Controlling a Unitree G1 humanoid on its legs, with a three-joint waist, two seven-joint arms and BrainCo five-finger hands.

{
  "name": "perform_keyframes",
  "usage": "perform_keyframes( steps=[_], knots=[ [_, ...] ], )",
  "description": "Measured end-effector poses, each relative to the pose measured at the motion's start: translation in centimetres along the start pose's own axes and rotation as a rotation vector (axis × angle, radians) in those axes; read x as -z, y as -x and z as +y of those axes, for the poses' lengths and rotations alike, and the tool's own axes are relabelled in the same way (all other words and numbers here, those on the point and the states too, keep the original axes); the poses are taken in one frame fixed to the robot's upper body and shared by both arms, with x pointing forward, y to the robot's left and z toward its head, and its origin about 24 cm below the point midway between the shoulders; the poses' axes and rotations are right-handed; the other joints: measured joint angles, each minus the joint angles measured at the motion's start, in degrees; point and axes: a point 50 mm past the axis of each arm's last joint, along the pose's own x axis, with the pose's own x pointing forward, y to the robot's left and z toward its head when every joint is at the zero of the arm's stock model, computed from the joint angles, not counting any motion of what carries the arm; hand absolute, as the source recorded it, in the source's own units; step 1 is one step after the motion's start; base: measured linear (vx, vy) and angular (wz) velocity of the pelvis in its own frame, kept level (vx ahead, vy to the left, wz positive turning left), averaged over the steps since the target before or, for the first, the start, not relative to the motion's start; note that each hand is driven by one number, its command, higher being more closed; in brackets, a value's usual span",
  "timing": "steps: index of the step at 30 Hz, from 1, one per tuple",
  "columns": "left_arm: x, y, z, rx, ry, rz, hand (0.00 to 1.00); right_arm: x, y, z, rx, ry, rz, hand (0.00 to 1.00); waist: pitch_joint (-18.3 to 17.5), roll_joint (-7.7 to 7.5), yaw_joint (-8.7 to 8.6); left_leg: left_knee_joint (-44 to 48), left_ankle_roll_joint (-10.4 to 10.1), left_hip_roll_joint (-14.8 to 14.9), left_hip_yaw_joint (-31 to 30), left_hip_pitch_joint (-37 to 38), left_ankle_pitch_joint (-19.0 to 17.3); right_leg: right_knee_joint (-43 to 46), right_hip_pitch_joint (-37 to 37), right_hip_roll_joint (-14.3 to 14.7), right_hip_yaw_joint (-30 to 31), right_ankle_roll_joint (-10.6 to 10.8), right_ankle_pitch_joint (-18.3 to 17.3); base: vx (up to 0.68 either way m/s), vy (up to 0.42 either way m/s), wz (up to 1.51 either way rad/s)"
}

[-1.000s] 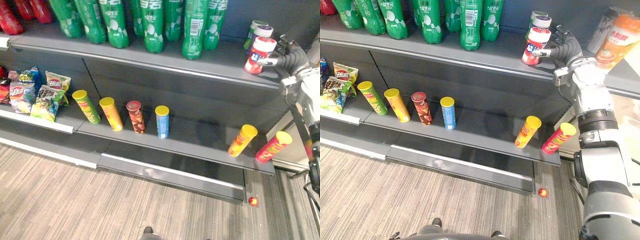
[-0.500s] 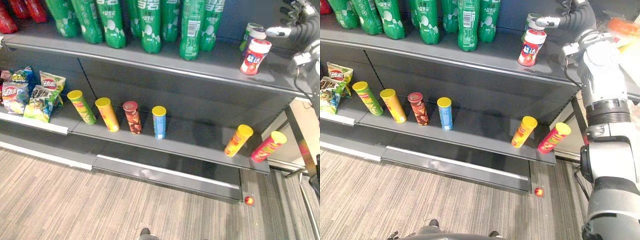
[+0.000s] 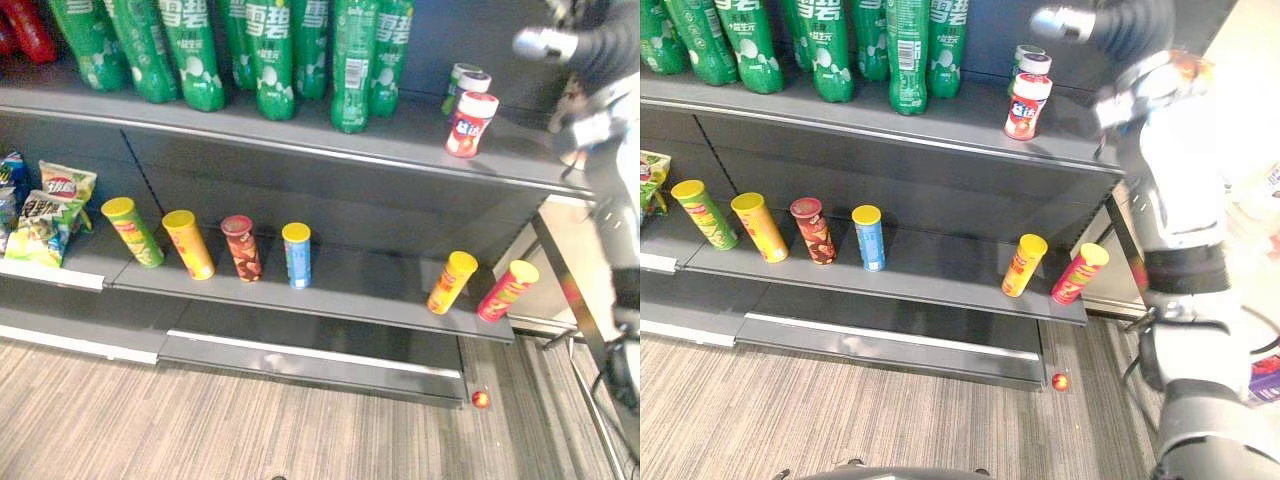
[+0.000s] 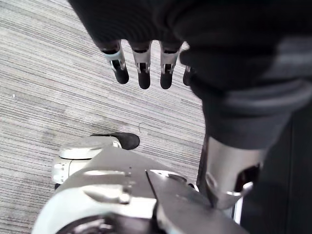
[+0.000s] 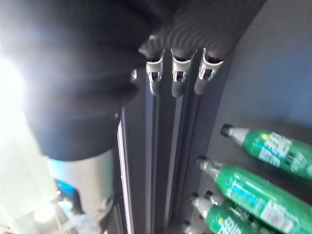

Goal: Put the gum and the chips on the shelf.

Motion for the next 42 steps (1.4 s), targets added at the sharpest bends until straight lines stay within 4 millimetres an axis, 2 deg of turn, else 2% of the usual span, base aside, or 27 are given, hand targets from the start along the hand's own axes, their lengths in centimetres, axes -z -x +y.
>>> perform_keyframes(
  steps=[3,4,8,9,12,14,17,19,20,22,23,25,26,28,29,31,32,34,35,37,38,42],
  knots=[
    [0.0,0.1,-0.8,0.001,0.056,-0.007,0.0,3.6,4.4,4.5,-0.033,-0.232,0.109,0.0,-0.37,1.1,-0.47,-0.01,-0.08,-0.01,1.43,0.95,-0.09,0.25,-0.14,0.14,1.41,0.0,-0.01,0.0,0.01,-0.21],
    [-0.1,0.2,-1.1,0.0,0.075,-0.012,0.0,4.8,6.3,6.8,-0.075,-0.331,0.162,0.0,-0.53,1.57,-0.99,-0.02,-0.13,0.0,1.61,0.95,-0.14,0.08,-0.22,0.18,1.55,0.03,-0.01,-0.01,0.011,-0.13],
    [0.1,0.3,-1.2,-0.029,0.087,-0.006,0.0,7.2,11.6,13.3,-0.236,-0.632,0.395,0.0,-0.88,2.13,-1.8,-0.02,-0.83,0.45,2.53,1.22,-0.85,-0.23,-0.42,0.5,2.37,0.32,-0.12,0.0,0.009,-0.11],
    [0.1,0.3,-1.2,-0.031,0.087,-0.005,0.0,7.6,12.3,13.9,-0.262,-0.662,0.437,0.0,-0.91,2.12,-1.8,-0.02,-0.86,0.48,2.75,1.21,-0.89,-0.22,-0.61,0.54,2.58,0.33,-0.12,0.01,0.01,-0.15],
    [0.4,0.3,-1.1,-0.051,0.084,0.001,0.0,9.0,16.3,16.4,-0.338,-0.793,0.624,0.0,-0.99,2.17,-2.04,-0.02,-0.69,0.51,3.11,0.76,-1.15,-0.29,-1.27,0.5,3.04,0.33,0.02,0.02,0.011,-0.07],
    [0.6,0.3,-1.1,-0.055,0.089,0.01,0.0,9.4,18.2,17.1,-0.368,-0.819,0.683,0.0,-1.05,2.11,-2.18,-0.02,-0.85,0.51,3.22,0.8,-1.25,-0.35,-1.28,0.49,3.16,0.31,0.02,0.05,0.019,-0.02],
    [0.8,0.2,-1.0,-0.056,0.084,0.013,0.0,10.2,20.6,17.6,-0.384,-0.856,0.766,0.0,-1.06,2.2,-2.68,-0.01,-0.64,0.33,3.37,0.85,-1.33,-0.62,-1.15,0.5,3.2,0.03,0.22,0.05,0.021,-0.01],
    [0.9,0.2,-1.0,-0.053,0.069,0.017,0.0,11.8,23.7,18.4,-0.365,-0.849,0.901,0.0,-1.23,2.38,-2.95,-0.01,-0.61,0.34,3.46,0.84,-1.38,-0.8,-1.11,0.57,3.18,-0.02,0.2,0.07,0.019,-0.01],
    [0.9,0.2,-1.0,-0.052,0.067,0.019,0.0,12.2,24.6,18.6,-0.363,-0.841,0.944,0.0,-1.29,2.44,-2.98,-0.01,-0.62,0.32,3.49,0.84,-1.38,-0.94,-1.06,0.57,3.18,-0.02,0.2,0.07,0.014,-0.01],
    [1.1,0.2,-1.0,-0.047,0.067,0.032,0.0,14.2,29.1,19.2,-0.325,-0.795,1.15,0.0,-1.64,2.71,-3.23,0.0,-0.61,0.26,3.47,0.86,-1.57,-1.36,-0.83,0.62,3.12,-0.01,0.2,0.07,0.016,0.01],
    [1.1,0.2,-1.0,-0.045,0.067,0.036,0.0,14.7,30.3,19.3,-0.312,-0.78,1.203,0.0,-1.67,2.78,-3.37,0.0,-0.64,0.26,3.45,0.88,-1.62,-1.42,-0.75,0.63,3.06,-0.01,0.2,0.07,0.017,0.02],
    [1.1,0.1,-1.2,-0.025,0.065,0.051,0.0,16.0,35.1,19.0,-0.26,-0.714,1.407,0.0,-1.65,3.1,-3.52,0.01,-0.69,0.25,3.31,0.98,-1.72,-1.47,-0.51,0.65,2.9,0.0,0.2,0.04,0.013,0.04],
    [1.1,0.1,-1.3,-0.014,0.065,0.054,0.0,16.2,36.4,18.7,-0.236,-0.69,1.455,0.0,-1.59,3.2,-3.54,0.01,-0.7,0.24,3.18,1.12,-1.73,-1.52,-0.23,0.65,2.77,0.0,0.2,0.03,0.013,0.05],
    [1.3,0.1,-1.5,0.017,0.091,0.076,0.0,16.6,40.6,17.4,-0.125,-0.623,1.633,0.0,-1.87,3.74,-3.61,0.01,-0.7,0.19,3.16,1.45,-1.81,-1.55,0.1,0.62,2.71,0.01,0.19,0.0,0.0,0.0],
    [1.3,0.1,-1.7,0.037,0.106,0.085,0.0,16.6,43.2,16.1,0.027,-0.576,1.741,0.0,-1.7,4.08,-3.71,0.01,-0.7,0.13,3.18,1.86,-1.81,-1.51,0.41,0.58,2.74,0.01,0.19,0.0,0.0,0.0],
    [1.5,0.1,-1.8,0.047,0.132,0.103,0.0,16.3,45.1,15.2,0.122,-0.532,1.816,0.0,-1.59,4.47,-3.87,0.01,-0.7,0.11,3.13,2.24,-1.81,-1.5,0.84,0.55,2.7,0.01,0.19,0.0,0.0,0.0],
    [1.9,0.2,-1.9,0.058,0.15,0.126,0.0,16.3,46.0,13.7,0.223,-0.45,1.835,0.0,-1.43,4.88,-4.39,0.01,-0.69,0.08,3.27,2.91,-1.8,-1.38,1.34,0.52,2.84,0.02,0.18,0.0,0.0,0.0],
    [2.1,0.2,-2.0,0.067,0.164,0.14,0.0,16.2,46.4,13.1,0.275,-0.408,1.851,0.0,-1.26,4.86,-4.88,0.01,-0.69,0.07,3.27,3.46,-1.79,-1.42,1.91,0.51,2.82,0.03,0.16,-0.02,0.008,-0.01],
    [2.3,0.2,-2.1,0.074,0.165,0.153,0.0,16.0,47.2,12.5,0.357,-0.362,1.878,0.0,-0.98,5.11,-4.92,0.0,-0.67,-0.01,3.46,3.94,-1.82,-1.41,2.2,0.42,2.88,0.24,-0.14,-0.04,0.017,-0.02],
    [2.3,0.2,-2.2,0.079,0.166,0.162,0.0,15.9,47.6,12.1,0.398,-0.323,1.9,0.0,-0.99,5.05,-4.97,0.0,-0.62,-0.11,3.47,3.96,-1.87,-1.42,2.19,0.41,2.88,0.05,-0.33,-0.05,0.018,-0.03],
    [2.3,0.2,-2.2,0.079,0.17,0.167,0.0,15.6,48.4,11.7,0.49,-0.292,1.928,0.0,-0.93,5.02,-4.99,-0.01,-0.7,-0.27,3.53,3.92,-2.07,-1.39,2.08,0.41,2.96,0.08,-0.3,-0.04,0.014,-0.02],
    [2.4,0.2,-2.2,0.079,0.175,0.179,0.0,14.8,49.7,11.3,0.556,-0.257,1.982,0.0,-0.9,4.99,-5.07,-0.02,-0.45,-0.56,4.01,3.93,-2.26,-1.6,1.96,0.28,3.85,0.08,-0.31,-0.01,0.02,-0.04]
  ],
)
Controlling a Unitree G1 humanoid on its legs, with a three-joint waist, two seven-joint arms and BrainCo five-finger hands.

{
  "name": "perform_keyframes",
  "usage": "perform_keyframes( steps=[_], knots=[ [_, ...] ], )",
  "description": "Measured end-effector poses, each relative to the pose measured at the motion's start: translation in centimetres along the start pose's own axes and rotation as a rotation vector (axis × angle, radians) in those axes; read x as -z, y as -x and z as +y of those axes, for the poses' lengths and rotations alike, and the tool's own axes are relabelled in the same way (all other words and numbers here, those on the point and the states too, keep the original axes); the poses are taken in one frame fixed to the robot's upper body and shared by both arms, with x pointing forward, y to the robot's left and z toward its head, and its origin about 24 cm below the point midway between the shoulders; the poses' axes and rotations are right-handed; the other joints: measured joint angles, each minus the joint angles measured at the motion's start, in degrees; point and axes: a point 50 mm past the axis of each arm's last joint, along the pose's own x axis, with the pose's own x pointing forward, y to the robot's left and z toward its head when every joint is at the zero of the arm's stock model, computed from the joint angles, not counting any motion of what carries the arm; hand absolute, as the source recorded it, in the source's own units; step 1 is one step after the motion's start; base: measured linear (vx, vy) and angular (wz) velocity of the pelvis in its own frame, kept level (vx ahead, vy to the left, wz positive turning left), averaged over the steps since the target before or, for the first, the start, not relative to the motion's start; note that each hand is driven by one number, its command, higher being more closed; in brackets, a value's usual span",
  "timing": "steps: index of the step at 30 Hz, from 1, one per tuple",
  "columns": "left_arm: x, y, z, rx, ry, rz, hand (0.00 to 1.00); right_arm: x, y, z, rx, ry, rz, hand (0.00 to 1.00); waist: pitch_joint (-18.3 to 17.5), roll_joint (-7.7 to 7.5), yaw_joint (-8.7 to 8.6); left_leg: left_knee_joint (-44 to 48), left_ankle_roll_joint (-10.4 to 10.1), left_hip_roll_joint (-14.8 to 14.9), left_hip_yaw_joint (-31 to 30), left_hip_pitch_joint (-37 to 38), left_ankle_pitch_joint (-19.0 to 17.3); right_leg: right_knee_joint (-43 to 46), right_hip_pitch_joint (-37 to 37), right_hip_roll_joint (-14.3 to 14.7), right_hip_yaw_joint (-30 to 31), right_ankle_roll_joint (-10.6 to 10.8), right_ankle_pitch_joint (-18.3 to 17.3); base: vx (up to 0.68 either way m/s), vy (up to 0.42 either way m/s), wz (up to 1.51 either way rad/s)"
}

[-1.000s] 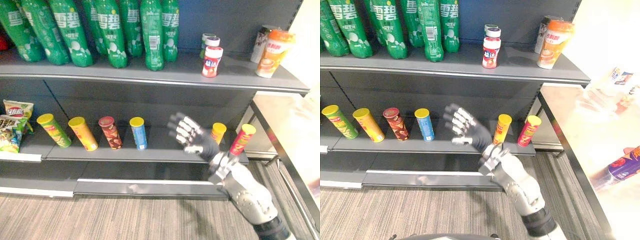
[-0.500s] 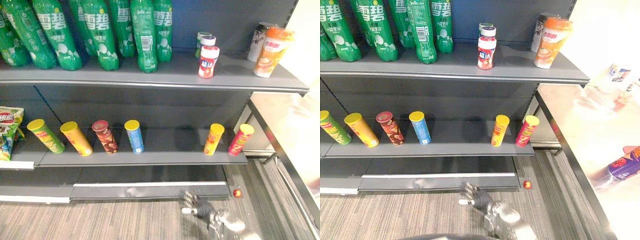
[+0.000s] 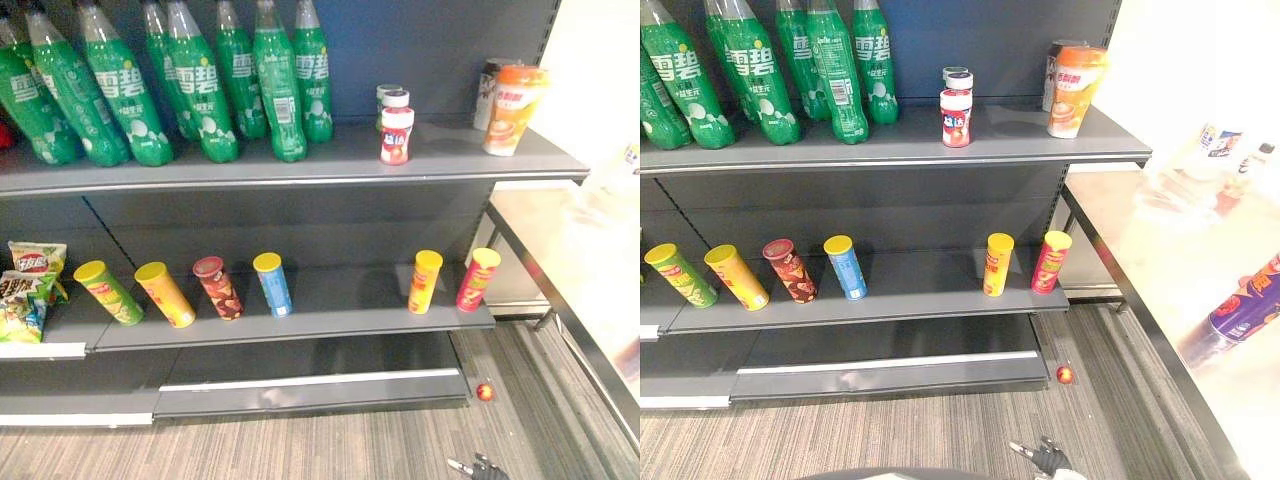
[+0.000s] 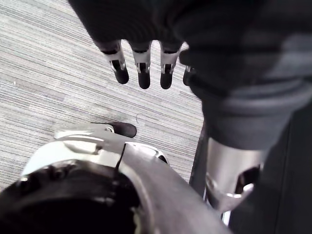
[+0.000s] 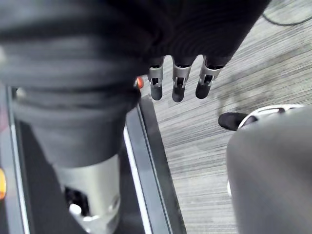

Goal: Put the gum and the chips on the shelf.

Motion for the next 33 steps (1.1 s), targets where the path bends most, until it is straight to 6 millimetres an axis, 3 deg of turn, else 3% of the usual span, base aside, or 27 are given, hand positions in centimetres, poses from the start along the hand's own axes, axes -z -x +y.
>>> perform_keyframes(
  steps=[4,11,12,15,18,19,21,22,23,24,26,28,29,31,33],
  knots=[
    [0.5,-0.1,0.2,-0.007,0.041,0.028,0.0,2.9,0.6,-1.0,0.049,-0.011,0.088,0.0,0.05,-0.07,-0.27,0.0,0.0,-0.16,0.6,0.06,-0.41,-0.66,-0.04,0.07,0.81,0.04,0.03,0.04,0.031,-0.08],
    [0.4,-0.1,0.2,-0.008,0.043,0.031,0.0,3.4,0.7,-1.2,0.083,-0.051,0.106,0.0,0.39,-0.5,-0.61,0.0,0.0,-0.25,1.72,0.79,-1.56,0.48,-0.4,-0.07,1.89,0.52,-0.68,0.08,0.037,-0.06],
    [0.4,-0.1,0.1,-0.006,0.041,0.031,0.0,3.4,0.7,-1.2,0.098,-0.064,0.105,0.0,0.81,-0.05,-0.67,0.01,-0.3,-0.24,2.47,1.26,-1.82,2.73,-1.45,-0.34,2.53,0.55,-1.77,0.09,0.065,-0.25],
    [0.2,-0.1,0.2,-0.005,0.026,0.031,0.0,3.5,0.7,-1.1,0.124,-0.148,0.102,0.0,1.82,-0.63,-1.56,0.03,0.05,-0.88,4.28,2.4,-2.2,9.92,-4.76,-1.78,4.8,1.15,-4.36,0.1,0.084,-0.3],
    [-1.2,-0.3,0.0,0.016,-0.048,0.007,0.0,4.2,1.0,-1.2,0.192,-0.285,0.101,0.0,4.11,-1.74,-1.7,0.14,0.42,-2.41,11.24,3.55,-2.46,13.84,-8.47,-3.45,7.43,1.16,-4.1,0.03,0.091,-0.68],
    [-1.5,-0.3,-0.1,0.022,-0.054,-0.001,0.0,4.3,1.0,-1.2,0.199,-0.295,0.1,0.0,4.8,-1.76,-1.73,0.37,0.59,-2.55,12.76,4.14,-2.58,14.51,-8.79,-3.51,7.32,0.79,-3.75,-0.04,0.096,-0.99],
    [-2.0,-0.3,-0.4,0.03,-0.045,-0.014,0.0,4.5,1.1,-1.4,0.211,-0.308,0.097,0.0,6.06,-1.62,-1.73,0.45,1.32,-2.38,18.71,5.6,-3.13,16.02,-11.32,-2.21,3.65,-3.2,0.3,-0.09,0.08,-1.17],
    [-2.1,-0.3,-0.4,0.029,-0.028,-0.018,0.0,4.3,1.0,-1.3,0.208,-0.309,0.089,0.0,6.49,-1.2,-1.64,0.46,1.56,-1.77,23.03,5.98,-3.15,14.25,-12.29,-0.54,1.23,-5.39,4.58,-0.18,0.092,-1.73],
    [-1.9,-0.3,-0.4,0.029,-0.004,-0.02,0.0,3.0,0.7,-1.2,0.195,-0.308,0.046,0.0,7.28,0.3,-1.13,0.7,2.6,0.23,28.85,6.23,-3.88,12.25,-12.86,1.05,-2.76,-6.51,6.76,-0.25,0.072,-2.05],
    [-2.5,-0.3,-0.2,0.023,0.019,-0.04,0.0,2.8,0.6,-1.1,0.181,-0.32,0.038,0.0,7.98,-0.7,-1.85,2.26,2.72,0.97,32.53,6.18,-4.57,24.3,-14.83,-1.09,-9.46,-8.73,-1.73,-0.23,0.02,-1.76],
    [-2.9,-0.3,-0.4,0.027,0.027,-0.049,0.0,3.7,0.8,-1.6,0.196,-0.35,0.047,0.0,8.18,-0.45,-1.5,3.47,2.55,2.22,37.27,7.53,-4.77,34.53,-12.65,-3.97,-16.28,-8.67,-7.02,-0.11,-0.002,-1.43],
    [-2.8,-0.3,-0.3,0.025,0.037,-0.052,0.0,4.0,0.8,-1.5,0.203,-0.365,0.049,0.0,8.37,-0.88,-1.49,4.12,2.38,1.95,40.91,9.06,-4.64,34.31,-8.55,-5.94,-16.88,-8.12,-6.72,0.0,-0.033,-1.33],
    [-3.1,-0.3,-0.3,0.022,0.04,-0.064,0.0,3.9,0.8,-1.1,0.197,-0.369,0.046,0.0,8.61,-1.4,-1.61,4.78,2.39,1.61,41.97,9.07,-4.65,31.08,-7.92,-4.96,-15.59,-6.44,-7.12,0.0,-0.125,-1.18],
    [-3.8,-0.4,-1.0,0.037,0.046,-0.084,0.0,3.3,0.6,-1.2,0.199,-0.376,0.015,0.0,9.79,-0.29,-1.83,4.96,2.35,1.54,41.48,8.93,-4.68,23.29,-6.78,-1.24,-14.05,-6.56,-7.22,-0.03,-0.187,-1.15],
    [-4.1,-0.3,-1.4,0.046,0.054,-0.1,0.0,3.5,0.7,-1.4,0.21,-0.391,0.018,0.0,10.32,-0.36,-1.83,4.87,1.55,0.89,41.55,8.87,-5.11,17.05,-5.39,0.53,-12.64,-5.59,-7.83,-0.06,-0.159,-0.66]
  ],
)
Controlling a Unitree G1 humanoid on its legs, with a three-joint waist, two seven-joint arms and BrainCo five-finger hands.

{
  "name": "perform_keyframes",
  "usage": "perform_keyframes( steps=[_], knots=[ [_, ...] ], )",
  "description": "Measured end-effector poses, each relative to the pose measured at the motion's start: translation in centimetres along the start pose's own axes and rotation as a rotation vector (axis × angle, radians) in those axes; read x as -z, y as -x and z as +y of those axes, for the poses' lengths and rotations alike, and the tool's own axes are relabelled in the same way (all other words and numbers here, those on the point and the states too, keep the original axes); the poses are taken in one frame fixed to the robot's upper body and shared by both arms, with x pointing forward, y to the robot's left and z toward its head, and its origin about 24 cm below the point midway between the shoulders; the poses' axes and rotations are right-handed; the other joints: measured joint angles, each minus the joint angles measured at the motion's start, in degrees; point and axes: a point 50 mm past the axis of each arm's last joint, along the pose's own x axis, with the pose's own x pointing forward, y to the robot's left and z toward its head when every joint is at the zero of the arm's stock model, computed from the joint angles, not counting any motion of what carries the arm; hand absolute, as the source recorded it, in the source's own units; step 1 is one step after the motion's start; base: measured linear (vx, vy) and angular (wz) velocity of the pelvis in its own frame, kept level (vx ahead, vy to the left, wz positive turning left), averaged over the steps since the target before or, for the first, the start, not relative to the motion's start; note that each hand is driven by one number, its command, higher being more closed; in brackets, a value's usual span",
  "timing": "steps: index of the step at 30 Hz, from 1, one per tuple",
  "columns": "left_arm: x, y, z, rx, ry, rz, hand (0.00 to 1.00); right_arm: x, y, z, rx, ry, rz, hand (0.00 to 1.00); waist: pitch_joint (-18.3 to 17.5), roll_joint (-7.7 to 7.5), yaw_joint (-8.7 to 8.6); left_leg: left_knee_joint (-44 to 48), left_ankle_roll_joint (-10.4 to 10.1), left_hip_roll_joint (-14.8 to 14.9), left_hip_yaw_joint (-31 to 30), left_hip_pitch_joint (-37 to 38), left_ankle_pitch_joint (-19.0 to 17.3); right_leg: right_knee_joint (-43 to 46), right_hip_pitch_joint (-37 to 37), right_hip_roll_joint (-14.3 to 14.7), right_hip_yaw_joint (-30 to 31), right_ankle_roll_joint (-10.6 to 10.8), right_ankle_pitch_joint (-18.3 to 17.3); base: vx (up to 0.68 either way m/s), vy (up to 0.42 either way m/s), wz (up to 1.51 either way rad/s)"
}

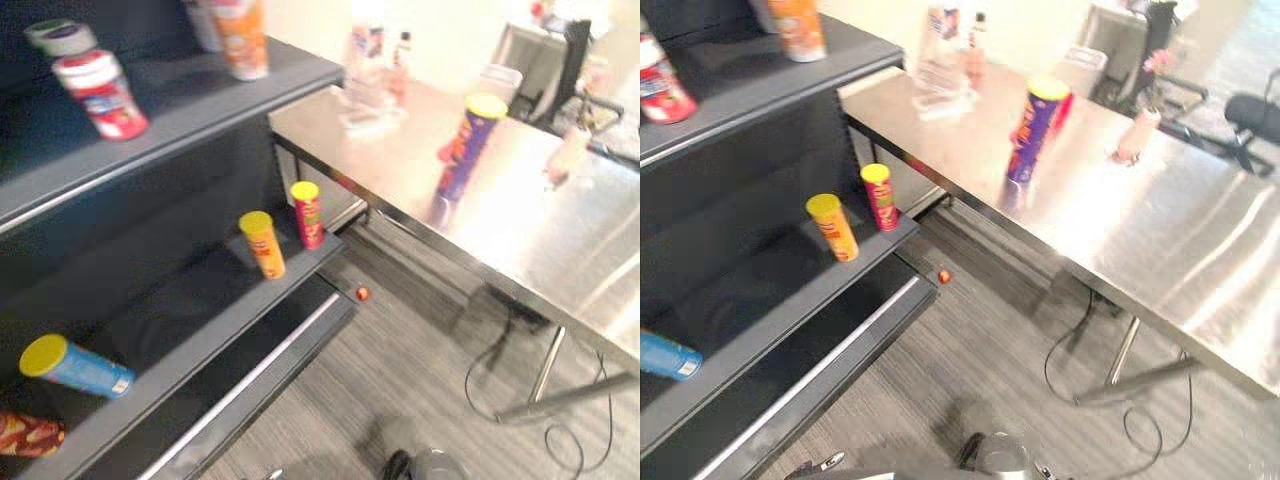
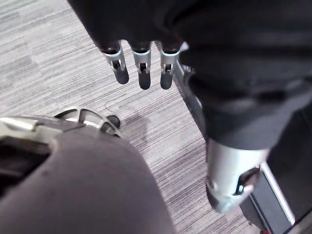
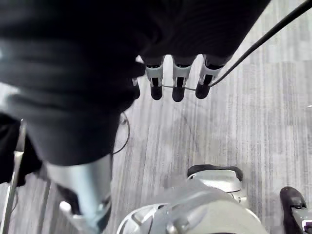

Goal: Put the gum and the chips on the shelf.

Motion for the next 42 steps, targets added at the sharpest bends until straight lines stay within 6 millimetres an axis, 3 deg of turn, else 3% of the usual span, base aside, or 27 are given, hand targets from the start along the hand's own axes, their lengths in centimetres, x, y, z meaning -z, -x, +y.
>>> perform_keyframes(
  steps=[4,8,10,12,13,14,15,16,17,19,23,24,25,26,27,28,30,34,37,42],
  knots=[
    [0.2,0.0,-0.1,-0.01,0.04,0.007,0.0,0.3,0.1,-0.3,0.007,-0.003,0.005,0.0,-0.18,-0.23,-0.44,-0.66,-1.53,-0.3,0.33,0.35,0.25,-8.04,2.49,2.47,1.18,1.42,1.17,-0.18,-0.082,-0.16],
    [0.3,0.1,0.7,-0.04,0.072,0.01,0.0,0.3,0.1,0.4,-0.017,0.017,-0.005,0.0,-1.14,-1.16,-0.85,2.77,-1.95,1.37,0.64,-1.2,-1.09,-10.54,2.36,3.29,1.61,1.03,2.6,-0.11,-0.031,-0.08],
    [0.3,0.1,1.0,-0.047,0.07,0.01,0.0,0.3,0.1,0.6,-0.021,0.017,-0.005,0.0,-1.4,-1.48,-1.09,6.56,-1.91,3.04,1.43,-2.1,-2.2,-10.74,1.75,3.62,2.18,0.84,2.59,-0.04,0.004,-0.19],
    [0.2,0.1,1.7,-0.059,0.113,0.009,0.0,0.8,0.3,1.0,-0.028,0.009,0.01,0.0,-2.05,-2.42,-1.14,16.14,-1.79,6.14,0.19,-4.14,-2.38,-10.49,1.11,3.25,3.8,-0.13,1.94,0.01,-0.007,-0.4],
    [0.3,0.1,1.8,-0.058,0.134,0.013,0.0,0.8,0.3,1.0,-0.027,0.011,0.013,0.0,-2.11,-2.47,-1.14,18.98,-1.79,7.22,-1.01,-4.47,-2.39,-10.29,1.24,3.27,4.5,-0.31,1.82,0.06,-0.036,-0.57],
    [0.4,0.2,1.7,-0.055,0.151,0.012,0.0,0.6,0.3,0.9,-0.026,0.011,0.013,0.0,-2.16,-2.21,-1.13,25.91,-1.38,9.36,-6.03,-6.39,-2.16,-8.96,1.21,3.25,6.65,-1.73,1.31,0.09,-0.025,-0.76],
    [0.6,0.3,1.5,-0.05,0.162,0.011,0.0,0.1,0.1,0.9,-0.023,0.015,0.007,0.0,-2.16,-2.28,-0.82,28.27,0.2,8.36,-14.61,-9.25,-4.29,-7.64,0.51,2.68,9.28,-2.37,0.86,0.08,0.001,-0.94],
    [0.6,0.3,1.2,-0.045,0.165,0.012,0.0,-0.3,0.0,1.1,-0.024,0.025,0.004,0.0,-2.09,-2.05,-0.46,27.56,0.23,6.2,-19.41,-10.52,-5.76,-7.14,-0.31,2.37,11.4,-2.48,0.79,0.06,0.089,-1.44],
    [1.0,0.4,0.4,-0.022,0.2,0.023,0.0,-1.4,-0.2,1.1,-0.014,0.047,-0.013,0.0,-1.85,-0.83,0.33,24.71,1.18,1.51,-27.58,-12.5,-8.1,-6.88,-1.01,1.85,15.94,-2.48,0.84,0.02,0.104,-1.29],
    [1.7,0.6,0.3,-0.016,0.233,0.039,0.0,-1.5,-0.4,0.7,-0.007,0.073,-0.004,0.0,-1.93,-0.41,0.24,20.0,1.19,-2.29,-33.48,-13.5,-8.77,-7.43,0.16,1.21,20.29,-1.83,0.66,0.03,0.106,-1.15],
    [1.8,0.6,0.5,-0.013,0.315,0.034,0.0,-0.8,-0.3,0.8,-0.015,0.116,0.02,0.0,-1.92,-0.36,0.29,11.8,0.99,-2.69,-42.2,-18.33,-6.87,-10.98,1.63,0.75,25.17,-1.21,0.91,0.01,0.137,-1.02],
    [2.1,0.7,0.0,-0.009,0.333,0.036,0.0,-0.9,-0.3,0.5,-0.014,0.133,0.017,0.0,-1.94,0.71,0.28,8.04,0.31,-1.51,-44.61,-19.84,-7.39,-12.81,1.88,1.72,25.77,-0.13,1.6,0.12,0.201,-1.03],
    [2.6,0.8,-0.4,-0.01,0.357,0.044,0.0,-1.3,-0.4,-0.3,0.004,0.141,0.008,0.0,-1.73,3.52,0.55,8.56,-0.46,0.7,-45.51,-20.96,-4.03,-11.35,2.09,2.98,25.49,1.65,2.75,0.12,0.167,-0.94],
    [2.6,0.8,-0.3,-0.013,0.367,0.041,0.0,-1.1,-0.3,-0.2,0.004,0.139,0.013,0.0,-1.5,3.44,0.51,9.73,-0.35,0.74,-45.38,-20.91,-3.83,-8.76,1.65,2.64,25.17,1.36,2.53,0.27,0.22,-0.68],
    [2.4,0.7,0.0,-0.021,0.362,0.027,0.0,-0.2,-0.1,-0.5,0.01,0.135,0.038,0.0,-1.46,2.36,0.46,10.38,-0.45,-0.02,-45.28,-19.67,-3.9,-5.85,2.63,1.75,24.65,2.02,0.45,0.21,0.142,-0.42],
    [2.2,0.7,0.3,-0.025,0.356,0.013,0.0,0.5,0.0,-0.8,0.013,0.143,0.058,0.0,-1.35,1.5,0.45,10.32,-0.51,-1.32,-45.55,-17.99,-3.95,-5.84,3.8,0.81,24.75,3.46,-1.47,0.25,0.193,-0.33],
    [2.2,0.7,0.3,-0.025,0.324,0.002,0.0,0.9,0.1,-0.6,0.009,0.147,0.068,0.0,-1.63,0.77,0.43,9.95,-0.77,-2.37,-45.87,-16.5,-4.38,-6.42,4.28,0.43,26.51,4.4,-2.43,0.17,0.13,-0.42],
    [2.3,0.6,0.0,-0.011,0.277,0.011,0.0,1.0,0.2,-0.9,0.017,0.146,0.064,0.0,-2.61,1.21,0.31,10.68,1.12,-3.87,-45.87,-13.74,-5.07,-5.77,4.35,0.28,29.39,5.55,-2.29,0.23,0.1,-0.5],
    [2.4,0.5,0.1,-0.006,0.264,0.02,0.0,1.0,0.2,-0.8,0.024,0.14,0.059,0.0,-2.84,1.0,0.28,10.12,1.35,-4.52,-46.15,-11.82,-4.93,-3.07,4.05,-0.04,28.57,5.86,-2.61,0.19,0.037,-0.36],
    [1.9,0.3,0.2,0.01,0.185,0.014,0.0,0.8,0.2,-0.6,0.056,0.095,0.033,0.0,-2.47,0.17,0.31,4.29,3.19,-6.42,-43.77,-6.35,-5.86,21.45,-6.97,-5.3,21.9,5.99,-4.26,0.07,0.077,-0.14]
  ],
)
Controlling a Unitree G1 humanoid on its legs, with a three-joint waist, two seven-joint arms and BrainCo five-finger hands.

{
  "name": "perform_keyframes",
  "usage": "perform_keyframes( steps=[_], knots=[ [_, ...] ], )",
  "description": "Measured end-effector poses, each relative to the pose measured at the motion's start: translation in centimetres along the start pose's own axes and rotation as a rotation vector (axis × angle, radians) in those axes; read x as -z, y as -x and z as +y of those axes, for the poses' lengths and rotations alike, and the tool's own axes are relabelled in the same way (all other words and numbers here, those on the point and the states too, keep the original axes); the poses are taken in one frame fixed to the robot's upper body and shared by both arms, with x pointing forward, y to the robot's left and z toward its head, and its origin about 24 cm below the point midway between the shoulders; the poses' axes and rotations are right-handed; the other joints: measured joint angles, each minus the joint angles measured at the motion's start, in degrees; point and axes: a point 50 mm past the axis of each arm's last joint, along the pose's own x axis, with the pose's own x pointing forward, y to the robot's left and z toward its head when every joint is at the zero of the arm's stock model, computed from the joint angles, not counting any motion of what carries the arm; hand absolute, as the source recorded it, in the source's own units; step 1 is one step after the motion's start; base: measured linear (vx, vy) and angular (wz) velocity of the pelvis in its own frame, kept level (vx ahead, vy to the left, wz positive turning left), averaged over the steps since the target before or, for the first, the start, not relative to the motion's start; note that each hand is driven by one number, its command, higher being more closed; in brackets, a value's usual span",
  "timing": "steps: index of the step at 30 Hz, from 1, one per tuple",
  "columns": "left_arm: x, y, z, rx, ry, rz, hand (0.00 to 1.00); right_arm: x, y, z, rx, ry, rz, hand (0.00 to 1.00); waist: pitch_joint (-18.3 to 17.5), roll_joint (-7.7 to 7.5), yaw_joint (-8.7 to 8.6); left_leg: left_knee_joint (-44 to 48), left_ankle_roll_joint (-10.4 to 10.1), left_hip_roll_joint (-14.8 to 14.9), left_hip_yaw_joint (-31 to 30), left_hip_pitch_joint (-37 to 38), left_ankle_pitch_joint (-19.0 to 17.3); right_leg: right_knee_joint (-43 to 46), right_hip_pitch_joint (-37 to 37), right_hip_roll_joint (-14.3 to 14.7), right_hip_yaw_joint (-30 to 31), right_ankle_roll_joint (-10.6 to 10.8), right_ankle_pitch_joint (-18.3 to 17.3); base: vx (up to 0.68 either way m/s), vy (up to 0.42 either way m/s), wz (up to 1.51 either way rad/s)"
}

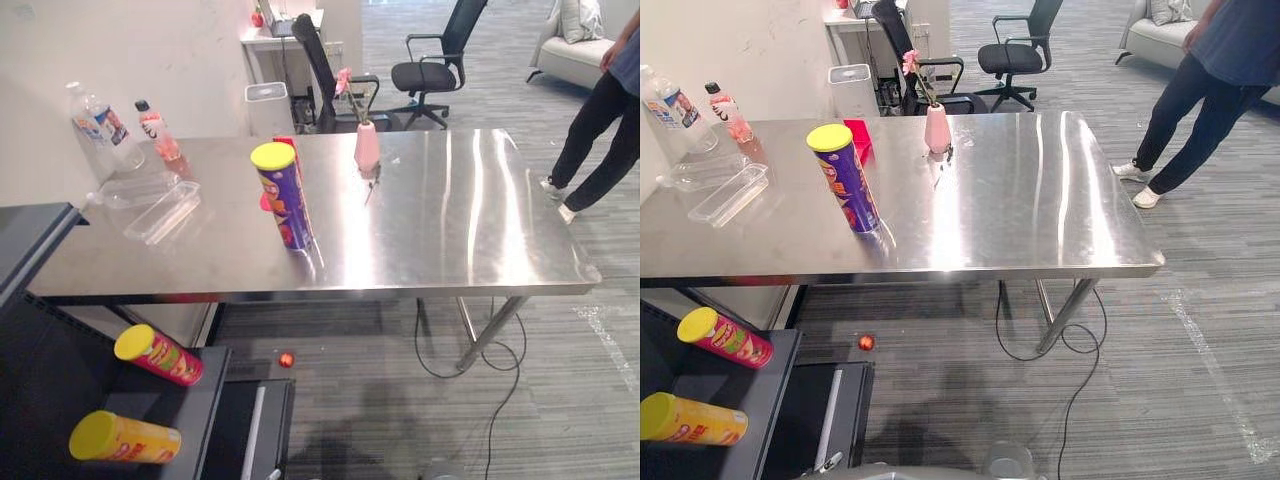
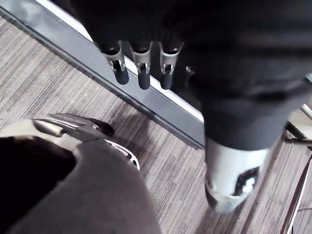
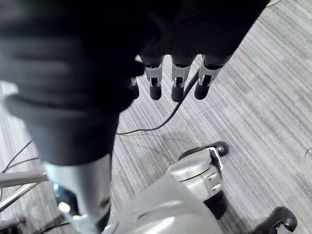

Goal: Put the gum and the chips on the shelf.

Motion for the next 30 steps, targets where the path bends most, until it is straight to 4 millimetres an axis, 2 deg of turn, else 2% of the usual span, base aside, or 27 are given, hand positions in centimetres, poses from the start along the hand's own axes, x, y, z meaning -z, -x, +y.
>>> perform_keyframes(
  steps=[2,3,4,5,6,7,8,9,11,16,23,28,30],
  knots=[
    [-0.2,0.0,0.4,-0.014,0.001,0.003,0.0,-0.2,0.0,0.3,-0.007,-0.003,-0.011,0.0,-0.07,-0.76,-0.06,-2.31,0.61,-1.21,1.18,2.47,0.14,5.25,-1.89,-3.33,-1.83,0.78,0.52,0.06,0.072,-0.14],
    [-0.2,0.0,0.5,-0.019,0.009,0.005,0.0,-0.3,0.0,0.5,-0.009,-0.008,-0.018,0.0,0.19,-0.29,-0.07,-2.35,1.0,-0.82,1.33,2.75,0.03,5.07,-2.09,-4.39,-4.27,0.4,-2.03,0.06,0.063,-0.15],
    [-0.2,0.0,0.5,-0.021,0.009,0.004,0.0,-0.4,0.0,0.6,-0.01,-0.008,-0.02,0.0,0.23,-0.37,-0.05,-2.24,1.03,-0.41,1.38,2.71,0.01,3.62,-2.04,-4.51,-5.24,-0.02,-2.89,0.04,0.02,-0.08],
    [-0.3,0.0,0.7,-0.021,0.013,0.005,0.0,-0.4,0.0,0.7,-0.011,-0.012,-0.022,0.0,0.25,-0.47,0.02,-1.85,1.02,0.5,1.28,2.34,0.01,-1.77,-1.61,-4.24,-6.44,-0.07,-2.78,0.06,-0.005,-0.04],
    [-0.4,0.0,1.0,-0.023,0.026,0.005,0.0,-0.3,0.1,1.0,-0.014,-0.028,-0.027,0.0,0.26,-1.33,0.24,-1.56,0.94,0.66,1.14,1.91,-0.04,-8.51,-1.08,-4.01,-5.9,-0.43,0.21,0.06,-0.03,-0.02],
    [-0.6,0.0,1.2,-0.025,0.028,0.003,0.0,-0.1,0.1,1.3,-0.016,-0.039,-0.027,0.0,0.23,-2.17,0.32,-1.45,0.69,0.33,1.01,1.51,-0.19,-10.83,-0.83,-4.0,-5.05,-0.64,4.87,0.06,-0.099,0.12],
    [-0.7,0.0,1.3,-0.026,0.028,0.006,0.0,0.0,0.2,1.4,-0.006,-0.06,-0.026,0.0,0.34,-2.98,0.23,-1.07,-0.38,0.75,-0.1,1.59,-1.08,-11.78,0.11,-3.5,-2.9,1.15,5.82,0.07,-0.144,0.22],
    [-0.6,0.0,1.2,-0.024,0.035,0.008,0.0,-0.2,0.1,1.2,0.009,-0.061,-0.036,0.0,0.53,-2.1,0.27,-0.67,-0.44,2.0,-0.52,1.52,-1.05,-12.66,0.91,-2.39,-2.98,1.11,5.83,0.07,-0.151,0.26],
    [-0.3,0.0,0.7,-0.012,0.044,0.013,0.0,-0.5,0.1,0.9,0.019,-0.056,-0.042,0.0,0.89,-1.52,0.3,0.05,-0.7,3.23,-1.33,1.41,-1.06,-15.83,3.49,-1.22,-4.81,1.12,5.81,0.07,-0.119,0.21],
    [-0.7,0.1,0.5,-0.004,0.045,-0.008,0.0,-0.6,0.0,0.9,0.018,-0.049,-0.033,0.0,0.77,-1.62,1.49,1.22,-2.26,4.48,-4.1,0.22,-1.16,-27.64,10.55,1.5,-9.46,1.74,6.85,0.0,-0.102,0.26],
    [-0.7,0.2,0.5,-0.024,0.046,-0.013,0.0,-0.9,-0.1,1.0,0.028,-0.053,-0.018,0.0,-0.38,-1.61,3.09,1.74,-2.91,4.33,-7.87,-2.76,-0.43,-35.15,13.59,2.87,-13.51,1.57,10.36,-0.04,-0.037,0.27],
    [-0.5,0.2,0.7,-0.031,0.048,-0.005,0.0,-0.7,-0.1,0.4,0.118,-0.216,0.023,0.0,-0.85,-1.52,2.97,-0.82,-2.8,3.34,-10.17,-3.5,1.67,-37.07,14.43,2.36,-16.36,1.71,11.06,0.0,0.004,0.3],
    [-0.2,0.2,1.3,-0.048,0.087,0.007,0.0,-1.5,-0.4,-2.3,0.279,-0.469,0.033,0.0,-0.95,-1.42,3.0,-1.7,-2.77,2.92,-10.86,-3.44,2.29,-37.1,14.65,2.0,-17.09,1.75,11.45,0.01,0.032,0.19]
  ],
)
